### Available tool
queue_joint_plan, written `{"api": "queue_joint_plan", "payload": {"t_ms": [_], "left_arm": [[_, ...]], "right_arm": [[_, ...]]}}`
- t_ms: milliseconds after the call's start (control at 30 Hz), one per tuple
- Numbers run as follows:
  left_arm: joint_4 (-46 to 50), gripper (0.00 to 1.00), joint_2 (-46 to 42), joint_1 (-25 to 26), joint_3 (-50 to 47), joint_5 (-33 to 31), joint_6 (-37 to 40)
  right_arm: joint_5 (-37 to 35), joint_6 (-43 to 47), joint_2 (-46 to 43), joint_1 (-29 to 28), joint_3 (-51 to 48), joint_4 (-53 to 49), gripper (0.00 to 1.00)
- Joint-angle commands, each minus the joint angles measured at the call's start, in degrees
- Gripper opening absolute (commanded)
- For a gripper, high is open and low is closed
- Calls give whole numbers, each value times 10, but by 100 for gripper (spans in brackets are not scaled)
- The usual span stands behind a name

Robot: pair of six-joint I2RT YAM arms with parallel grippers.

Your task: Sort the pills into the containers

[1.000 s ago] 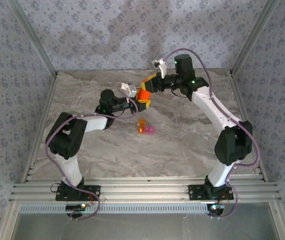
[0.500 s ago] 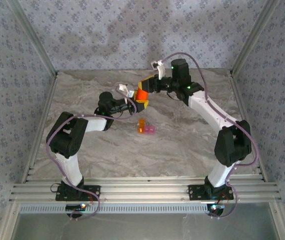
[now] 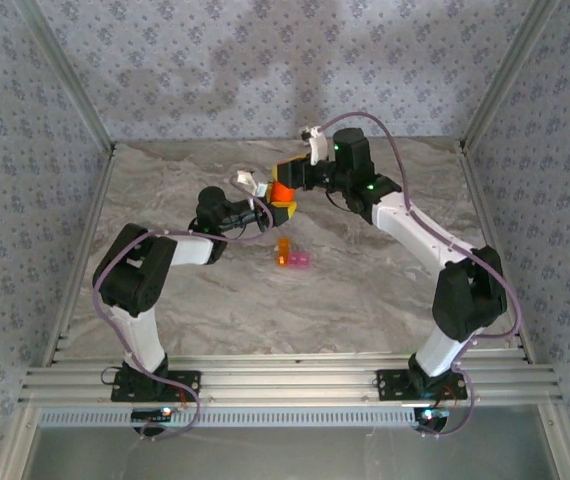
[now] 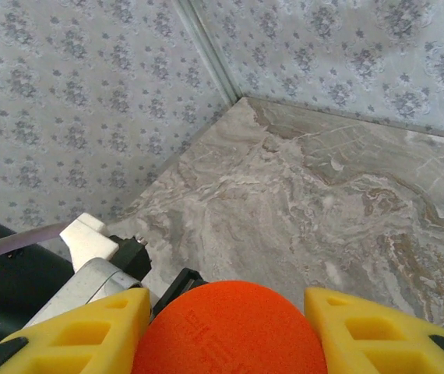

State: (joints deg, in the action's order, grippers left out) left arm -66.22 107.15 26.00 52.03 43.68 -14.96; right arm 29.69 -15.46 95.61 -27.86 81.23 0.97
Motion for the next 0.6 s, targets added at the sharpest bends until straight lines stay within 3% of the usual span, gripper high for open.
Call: {"api": "queue_joint_plan", "payload": {"t_ms": [0, 133, 267, 567], "left_arm": [[-52, 0, -25, -3, 18, -9, -22], [-69, 0, -22, -9, 18, 0, -32], [-72, 0, -19, -13, 18, 10, -35], [-61, 0, -17, -16, 28, 39, -45]], "right_arm": [[102, 23, 6, 15, 21, -45, 14], [192, 133, 21, 26, 79, -120, 14], [220, 197, 27, 38, 138, -177, 11], [254, 239, 68, 47, 260, -281, 11]]}}
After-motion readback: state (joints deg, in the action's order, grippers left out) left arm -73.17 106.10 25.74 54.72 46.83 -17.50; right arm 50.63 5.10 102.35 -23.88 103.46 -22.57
